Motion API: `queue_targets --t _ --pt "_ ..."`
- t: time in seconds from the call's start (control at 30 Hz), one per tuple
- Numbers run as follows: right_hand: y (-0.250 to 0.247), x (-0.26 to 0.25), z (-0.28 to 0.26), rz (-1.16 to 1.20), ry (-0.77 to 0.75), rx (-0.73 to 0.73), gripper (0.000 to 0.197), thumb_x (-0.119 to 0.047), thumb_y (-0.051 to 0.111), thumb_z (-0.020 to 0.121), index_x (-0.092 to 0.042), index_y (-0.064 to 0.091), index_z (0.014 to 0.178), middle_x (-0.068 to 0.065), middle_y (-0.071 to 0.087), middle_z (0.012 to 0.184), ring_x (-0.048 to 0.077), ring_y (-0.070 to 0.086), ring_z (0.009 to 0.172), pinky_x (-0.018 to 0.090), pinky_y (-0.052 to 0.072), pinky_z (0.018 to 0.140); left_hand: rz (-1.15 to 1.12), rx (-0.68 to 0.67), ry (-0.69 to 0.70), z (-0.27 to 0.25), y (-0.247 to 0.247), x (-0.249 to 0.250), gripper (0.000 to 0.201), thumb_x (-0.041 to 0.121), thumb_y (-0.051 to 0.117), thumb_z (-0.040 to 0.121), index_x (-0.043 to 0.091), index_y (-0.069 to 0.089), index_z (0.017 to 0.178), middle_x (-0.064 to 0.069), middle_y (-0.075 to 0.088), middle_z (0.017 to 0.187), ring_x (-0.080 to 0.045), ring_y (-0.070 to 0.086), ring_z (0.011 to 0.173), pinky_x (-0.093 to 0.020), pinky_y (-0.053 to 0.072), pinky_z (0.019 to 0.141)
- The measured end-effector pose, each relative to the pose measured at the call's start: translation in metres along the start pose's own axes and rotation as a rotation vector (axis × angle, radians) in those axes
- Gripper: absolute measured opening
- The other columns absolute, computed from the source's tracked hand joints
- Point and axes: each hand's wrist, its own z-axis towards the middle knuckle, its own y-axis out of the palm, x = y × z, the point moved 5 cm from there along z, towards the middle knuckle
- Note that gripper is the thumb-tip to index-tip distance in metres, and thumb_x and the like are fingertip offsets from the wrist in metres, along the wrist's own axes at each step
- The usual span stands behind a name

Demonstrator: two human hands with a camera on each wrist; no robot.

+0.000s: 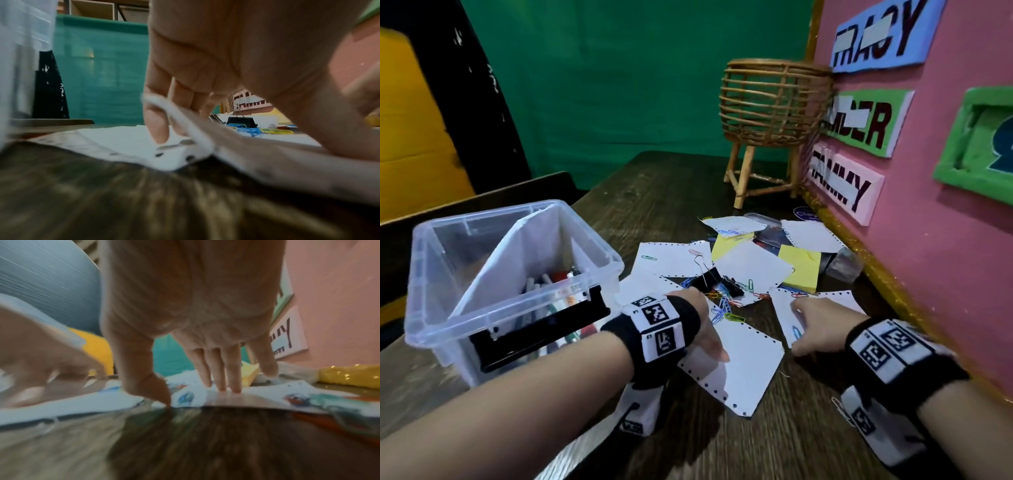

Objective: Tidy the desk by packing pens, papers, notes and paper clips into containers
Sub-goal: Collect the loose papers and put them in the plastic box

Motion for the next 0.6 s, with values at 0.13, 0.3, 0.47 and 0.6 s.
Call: queue_targets --t 0.13,0.3,0.47,0.6 --pt "0.001 0.000 0.006 -0.019 0.004 0.069 0.022 -0.007 0.052 0.083 -0.013 0.040 0.100 0.003 0.049 0.095 0.025 0.053 0.109 0.022 0.036 0.057 0.038 0.323 -0.041 -0.004 -0.040 0.012 0.056 0.028 0.069 0.081 0.005 0.044 0.124 -0.011 0.059 0.121 -0.029 0.058 0.112 -0.036 0.048 0.087" --pt "0.005 0.006 0.011 0.109 0.021 0.036 0.067 -0.031 0.061 0.077 -0.012 0.034 0.136 0.009 0.040 0.140 0.024 0.045 0.126 0.034 0.043 0.099 0.034 0.701 0.078 -0.007 -0.085 0.029 0.035 0.004 0.042 0.092 0.013 0.050 0.124 -0.011 0.059 0.120 -0.031 0.057 0.111 -0.037 0.046 0.079" --pt "0.003 0.004 0.010 0.193 -0.008 0.045 0.087 -0.034 0.072 0.067 -0.012 0.029 0.138 0.007 0.050 0.128 0.023 0.053 0.114 0.025 0.044 0.081 0.069 0.921 0.286 -0.004 -0.070 0.050 0.054 -0.002 0.038 0.087 0.024 0.038 0.134 -0.009 0.061 0.108 -0.031 0.059 0.099 -0.037 0.040 0.062" --pt "-0.004 0.003 0.008 0.028 0.011 0.109 0.032 -0.018 0.068 0.075 -0.013 0.041 0.092 0.013 0.054 0.117 0.029 0.055 0.109 0.026 0.037 0.071 0.054 1.194 0.491 -0.016 -0.080 0.052 0.036 0.007 0.035 0.069 0.014 0.069 0.077 -0.007 0.064 0.076 -0.025 0.063 0.060 -0.018 0.033 0.037"
